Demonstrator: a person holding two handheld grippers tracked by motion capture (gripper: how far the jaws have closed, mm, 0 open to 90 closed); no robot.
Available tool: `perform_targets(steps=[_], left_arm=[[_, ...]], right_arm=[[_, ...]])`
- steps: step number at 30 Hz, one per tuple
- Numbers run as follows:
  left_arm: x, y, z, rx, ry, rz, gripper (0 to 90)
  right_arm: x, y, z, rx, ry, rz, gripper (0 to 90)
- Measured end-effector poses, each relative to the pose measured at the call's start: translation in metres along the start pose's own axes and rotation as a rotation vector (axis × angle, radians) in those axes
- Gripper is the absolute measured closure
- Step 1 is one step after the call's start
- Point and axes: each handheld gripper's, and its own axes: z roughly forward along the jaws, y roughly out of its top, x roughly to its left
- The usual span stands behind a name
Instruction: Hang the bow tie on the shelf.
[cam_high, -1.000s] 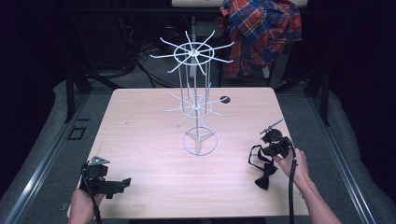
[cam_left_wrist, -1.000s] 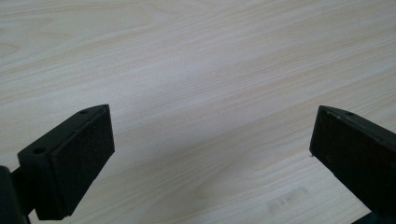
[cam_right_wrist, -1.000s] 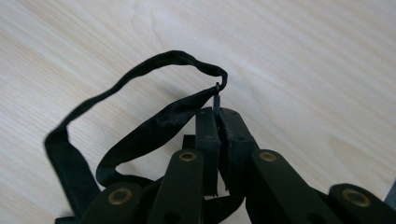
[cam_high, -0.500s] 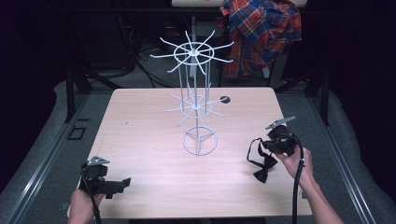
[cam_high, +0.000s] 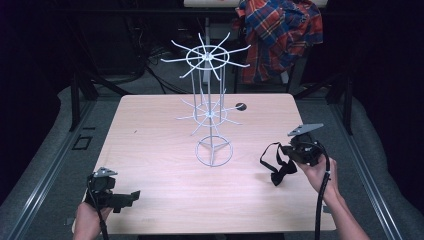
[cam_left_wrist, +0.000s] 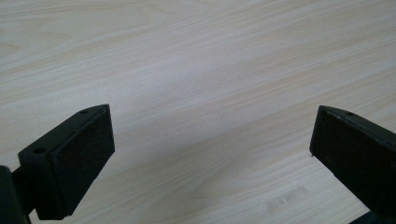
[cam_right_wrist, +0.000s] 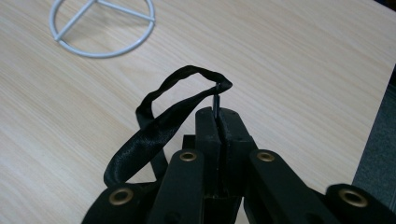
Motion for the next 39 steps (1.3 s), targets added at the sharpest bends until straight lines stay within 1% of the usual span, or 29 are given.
perform_targets(steps=[2, 5, 6, 7, 8, 9, 10, 11, 12, 13, 16, 18, 20, 23, 26, 27, 30, 31, 39], left_arm=[[0.000, 0.000, 0.000, 0.001, -0.001, 0.001, 0.0], [0.000, 0.000, 0.000, 0.001, -0.003, 0.000, 0.0], [0.000, 0.000, 0.000, 0.000, -0.003, 0.002, 0.0], [0.000, 0.000, 0.000, 0.000, -0.003, 0.002, 0.0], [0.000, 0.000, 0.000, 0.000, -0.004, 0.002, 0.0], [0.000, 0.000, 0.001, 0.000, -0.005, 0.002, 0.0], [0.000, 0.000, 0.001, 0.000, -0.005, 0.002, 0.0], [0.000, 0.000, 0.001, 0.000, -0.006, 0.002, 0.0], [0.000, 0.000, 0.001, 0.000, -0.006, 0.002, 0.0], [0.000, 0.000, 0.000, -0.001, -0.007, 0.003, 0.0], [0.000, 0.000, 0.000, -0.001, -0.007, 0.003, 0.0], [-0.001, 0.000, 0.000, -0.002, -0.008, 0.004, 0.0], [-0.001, 0.000, 0.000, 0.001, -0.008, 0.008, 0.0], [-0.001, 0.000, 0.000, 0.001, -0.008, 0.007, 0.0], [-0.001, 0.000, 0.000, 0.005, -0.010, 0.010, 0.0], [-0.001, 0.000, 0.000, 0.006, -0.010, 0.009, 0.0], [-0.001, 0.000, 0.000, 0.006, -0.010, 0.009, 0.0], [-0.001, 0.000, 0.000, 0.006, -0.010, 0.009, 0.0], [-0.001, 0.000, 0.000, 0.004, -0.008, 0.008, 0.0]], right_arm=[[0.003, 0.003, -0.003, -0.019, 0.005, -0.003, 87.5], [0.007, 0.006, -0.006, -0.027, 0.015, -0.014, 87.5], [0.011, 0.008, -0.008, -0.033, 0.018, -0.028, 87.5], [0.011, 0.008, -0.008, -0.033, 0.018, -0.028, 87.5], [0.013, 0.010, -0.009, -0.028, 0.016, -0.039, 87.5], [0.016, 0.012, -0.010, -0.036, 0.019, -0.049, 87.5], [0.016, 0.012, -0.010, -0.036, 0.019, -0.049, 87.5], [0.019, 0.014, -0.010, -0.036, 0.024, -0.060, 87.5], [0.019, 0.014, -0.010, -0.036, 0.024, -0.060, 87.5], [0.022, 0.016, -0.010, -0.050, 0.027, -0.061, 87.5], [0.023, 0.017, -0.011, -0.050, 0.030, -0.061, 87.5], [0.025, 0.019, -0.013, -0.054, 0.041, -0.065, 87.5], [0.026, 0.019, -0.013, -0.060, 0.039, -0.066, 87.5], [0.031, 0.023, -0.018, -0.079, 0.050, -0.071, 87.5], [0.033, 0.025, -0.019, -0.083, 0.049, -0.084, 87.5], [0.036, 0.027, -0.020, -0.083, 0.049, -0.096, 87.5], [0.037, 0.027, -0.020, -0.093, 0.058, -0.092, 87.5], [0.039, 0.029, -0.022, -0.088, 0.054, -0.101, 87.5], [0.043, 0.035, -0.023, -0.099, 0.057, -0.113, 87.5]])
